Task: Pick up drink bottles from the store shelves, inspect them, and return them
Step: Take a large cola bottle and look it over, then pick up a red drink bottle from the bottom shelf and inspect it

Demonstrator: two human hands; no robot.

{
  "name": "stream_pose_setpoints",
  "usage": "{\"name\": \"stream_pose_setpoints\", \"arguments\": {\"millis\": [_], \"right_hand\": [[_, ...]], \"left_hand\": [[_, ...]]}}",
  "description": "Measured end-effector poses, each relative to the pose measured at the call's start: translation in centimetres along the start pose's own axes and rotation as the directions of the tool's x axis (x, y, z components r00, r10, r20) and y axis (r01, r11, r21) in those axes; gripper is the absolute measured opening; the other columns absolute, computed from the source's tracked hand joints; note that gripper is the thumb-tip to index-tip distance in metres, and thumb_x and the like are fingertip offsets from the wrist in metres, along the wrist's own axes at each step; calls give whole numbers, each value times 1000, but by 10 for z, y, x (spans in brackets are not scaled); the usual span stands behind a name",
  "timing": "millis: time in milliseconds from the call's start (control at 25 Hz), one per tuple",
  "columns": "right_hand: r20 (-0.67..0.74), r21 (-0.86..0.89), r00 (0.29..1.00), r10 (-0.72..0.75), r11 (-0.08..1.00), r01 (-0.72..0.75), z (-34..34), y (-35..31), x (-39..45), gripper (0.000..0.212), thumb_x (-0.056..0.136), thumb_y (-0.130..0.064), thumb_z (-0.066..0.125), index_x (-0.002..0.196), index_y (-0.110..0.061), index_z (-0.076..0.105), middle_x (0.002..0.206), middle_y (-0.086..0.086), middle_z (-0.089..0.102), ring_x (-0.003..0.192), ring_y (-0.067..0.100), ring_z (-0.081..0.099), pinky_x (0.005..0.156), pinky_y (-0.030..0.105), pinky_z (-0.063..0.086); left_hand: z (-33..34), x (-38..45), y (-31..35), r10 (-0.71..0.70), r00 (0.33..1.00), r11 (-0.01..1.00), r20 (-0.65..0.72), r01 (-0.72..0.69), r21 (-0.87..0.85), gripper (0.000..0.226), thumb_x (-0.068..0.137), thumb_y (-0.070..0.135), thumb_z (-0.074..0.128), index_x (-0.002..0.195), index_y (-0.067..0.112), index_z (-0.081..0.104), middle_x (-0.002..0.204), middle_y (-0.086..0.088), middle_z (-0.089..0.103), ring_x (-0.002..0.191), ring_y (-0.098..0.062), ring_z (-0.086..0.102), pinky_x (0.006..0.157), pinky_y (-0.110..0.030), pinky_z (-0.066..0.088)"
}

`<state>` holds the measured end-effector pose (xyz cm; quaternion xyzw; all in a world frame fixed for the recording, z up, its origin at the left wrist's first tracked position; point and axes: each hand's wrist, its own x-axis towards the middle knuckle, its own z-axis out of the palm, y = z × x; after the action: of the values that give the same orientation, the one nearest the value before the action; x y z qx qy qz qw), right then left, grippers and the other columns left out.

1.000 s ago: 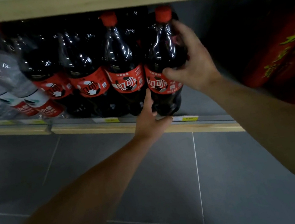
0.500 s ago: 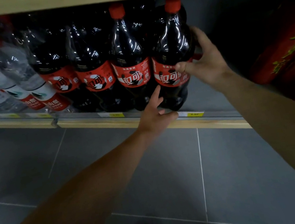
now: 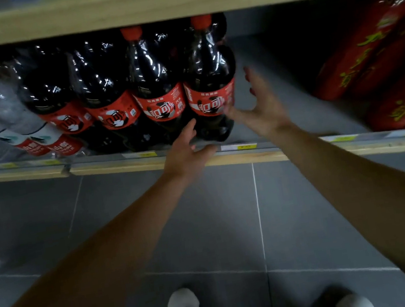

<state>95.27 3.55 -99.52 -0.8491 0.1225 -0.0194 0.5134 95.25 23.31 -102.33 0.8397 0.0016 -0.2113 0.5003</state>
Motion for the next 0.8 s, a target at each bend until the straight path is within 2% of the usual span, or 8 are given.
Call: {"name": "stream_pose_setpoints", "arguments": {"millis": [80,200,280,360,440,600,800], "right_hand": [[38,-173,995,95,981,-87,-21,-12,-45,97,80,-40,79,157,-25,22,161,0,28,146,19,29,111,20,23],[145,-358,971,188,925,-126,-67,-54,-106,97,78,-42,80,156,-25,24,159,3,31,145,24,29,116,34,28],[194,-428,957,217,896,-117,-105,-101,-145,100,76,-44,82,156,-24,24,160,3,30,147,27,24,120,42,26],[212,-456,944,251,880,-132,-144,-155,-185,102,77,-47,81,157,-25,21,162,2,26,150,27,16,122,46,22],[193,-492,941,277,857,-151,-179,-205,-221,103,78,-49,79,157,-26,18,162,1,24,151,27,13,122,46,20],[109,-553,945,307,809,-199,-233,-290,-288,103,80,-54,75,158,-24,15,164,2,21,152,28,12,122,44,16],[-49,-554,930,364,765,-329,-287,-375,-389,101,83,-57,70,159,-29,8,166,1,14,153,27,5,123,45,9]], "left_hand": [[-10,-28,32,-16,1000,989,-26,20,149,87,80,36,77,154,24,34,152,-8,46,133,-24,51,110,-41,42],[-26,-87,87,0,1000,950,-1,0,312,79,85,34,75,152,15,38,152,-10,47,138,-24,47,115,-35,36],[-40,-136,140,-17,998,929,56,-5,371,77,88,30,74,153,12,37,154,-9,43,141,-22,42,114,-26,29],[-55,-181,195,1,995,908,101,-44,417,75,89,28,73,153,11,37,156,-9,41,143,-23,40,115,-27,28],[-70,-220,245,55,985,876,162,-125,466,75,90,30,71,153,12,35,157,-9,39,144,-24,38,118,-35,30],[-98,-288,326,168,943,773,289,-308,554,76,91,32,70,154,12,33,159,-12,36,146,-27,33,119,-38,29],[-113,-381,404,287,822,583,493,-558,591,77,93,39,66,156,14,29,159,-14,34,146,-32,31,117,-46,31]]}}
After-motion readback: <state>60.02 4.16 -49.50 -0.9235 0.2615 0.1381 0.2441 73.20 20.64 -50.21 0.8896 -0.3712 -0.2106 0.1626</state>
